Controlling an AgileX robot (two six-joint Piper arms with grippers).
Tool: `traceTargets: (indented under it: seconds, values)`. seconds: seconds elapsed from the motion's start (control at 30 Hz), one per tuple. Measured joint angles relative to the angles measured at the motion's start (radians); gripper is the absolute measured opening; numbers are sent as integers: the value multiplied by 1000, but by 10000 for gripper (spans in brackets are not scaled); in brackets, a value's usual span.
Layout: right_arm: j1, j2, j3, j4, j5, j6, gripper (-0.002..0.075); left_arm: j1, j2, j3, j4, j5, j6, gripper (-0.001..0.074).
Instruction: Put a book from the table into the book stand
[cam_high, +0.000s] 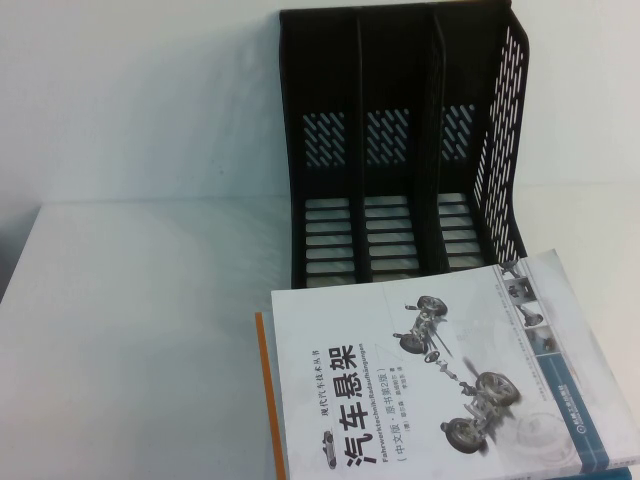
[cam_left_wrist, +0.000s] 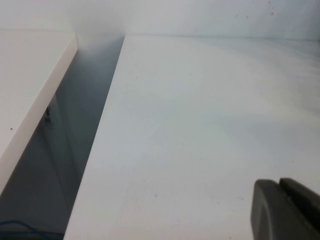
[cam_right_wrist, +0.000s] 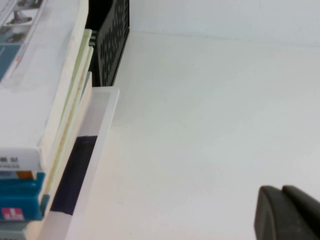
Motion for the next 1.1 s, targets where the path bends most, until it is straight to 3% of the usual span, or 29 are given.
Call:
traceTargets:
  seconds: [0.73,0.9,1.1]
  values:
    - [0,0,0,17,0,6,-3,0,0,2,-9,-13,0,-4]
    - [0,0,11,111,-69,6,-3,0,0,11,-78,-164,-15,-4]
    - [0,0,11,394,-363,8,-3,0,0,11,-231,-422,-128,-4]
